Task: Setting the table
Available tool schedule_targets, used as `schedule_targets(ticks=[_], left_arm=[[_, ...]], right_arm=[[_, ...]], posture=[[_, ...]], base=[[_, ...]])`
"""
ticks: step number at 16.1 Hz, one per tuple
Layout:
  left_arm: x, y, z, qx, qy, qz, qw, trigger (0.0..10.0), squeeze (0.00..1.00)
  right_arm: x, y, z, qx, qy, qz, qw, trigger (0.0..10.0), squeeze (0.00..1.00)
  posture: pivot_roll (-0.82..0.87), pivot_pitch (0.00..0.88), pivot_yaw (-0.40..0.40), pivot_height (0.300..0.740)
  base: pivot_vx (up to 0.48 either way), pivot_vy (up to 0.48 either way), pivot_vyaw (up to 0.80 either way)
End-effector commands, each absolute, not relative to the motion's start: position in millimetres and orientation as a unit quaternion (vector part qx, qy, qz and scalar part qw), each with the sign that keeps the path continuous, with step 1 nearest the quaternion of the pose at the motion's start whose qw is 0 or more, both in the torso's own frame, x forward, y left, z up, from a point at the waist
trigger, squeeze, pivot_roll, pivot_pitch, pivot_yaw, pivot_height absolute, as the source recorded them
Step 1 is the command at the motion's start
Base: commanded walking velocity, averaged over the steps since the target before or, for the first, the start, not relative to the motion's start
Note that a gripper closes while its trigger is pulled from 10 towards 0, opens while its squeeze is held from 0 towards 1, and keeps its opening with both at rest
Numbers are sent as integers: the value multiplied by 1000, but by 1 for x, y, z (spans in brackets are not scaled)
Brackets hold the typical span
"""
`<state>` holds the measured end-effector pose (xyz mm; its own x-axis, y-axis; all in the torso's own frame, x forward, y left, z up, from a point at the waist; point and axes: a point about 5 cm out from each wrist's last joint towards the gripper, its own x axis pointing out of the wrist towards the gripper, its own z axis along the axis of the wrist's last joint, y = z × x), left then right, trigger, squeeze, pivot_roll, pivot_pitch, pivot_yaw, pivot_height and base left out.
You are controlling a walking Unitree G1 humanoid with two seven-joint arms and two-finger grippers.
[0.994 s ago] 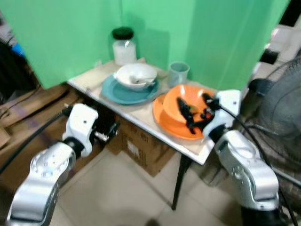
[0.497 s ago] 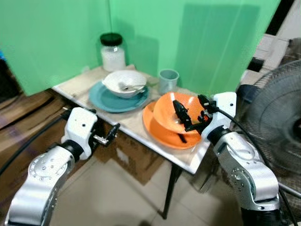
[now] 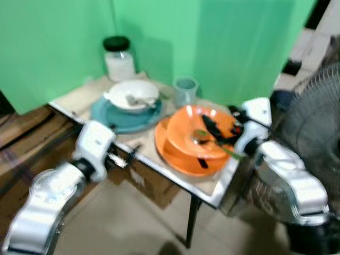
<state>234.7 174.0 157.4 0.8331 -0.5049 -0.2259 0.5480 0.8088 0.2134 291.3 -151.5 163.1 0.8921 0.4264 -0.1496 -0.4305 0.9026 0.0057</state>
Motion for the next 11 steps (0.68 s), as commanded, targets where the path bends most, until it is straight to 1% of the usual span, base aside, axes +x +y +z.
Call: schedule_targets(ticks=[1,3,4,5,7,8,9,11], left_arm=[[234,175,157,145,86,-293,941,10000,573],[233,175,156,142,92,-329,929,10000,569],[232,173,153,144,108,-360,915,10000,553],[225,170,149,146,127,-408,893,10000,471],[219,171,146,146,144,-437,876,10000,404],[218,171,145,148,147,-443,872,10000,404],[217,167,142,148,155,-461,861,10000,373],[221,150,142,137,150,-490,848,10000,361]], right_arm=[[297,-142,172,-20,69,255,964,10000,0],[311,-142,173,-82,110,285,949,10000,0],[318,-145,175,-103,143,302,937,10000,0],[324,-149,180,-117,170,326,923,10000,0],[330,-151,181,-132,196,343,909,10000,0],[332,-151,181,-136,203,347,905,10000,0],[339,-151,180,-145,226,354,896,10000,0],[353,-154,177,-170,283,347,878,10000,0]], posture=[[157,0,16,740],[142,0,18,740],[143,0,13,740],[148,0,-3,740],[142,0,-4,740],[142,0,-4,740],[136,0,0,740],[133,0,-3,740]], base=[[0,0,0],[0,0,0],[0,0,0],[0,0,0],[0,0,0],[0,0,0],[0,0,0],[0,0,0]])
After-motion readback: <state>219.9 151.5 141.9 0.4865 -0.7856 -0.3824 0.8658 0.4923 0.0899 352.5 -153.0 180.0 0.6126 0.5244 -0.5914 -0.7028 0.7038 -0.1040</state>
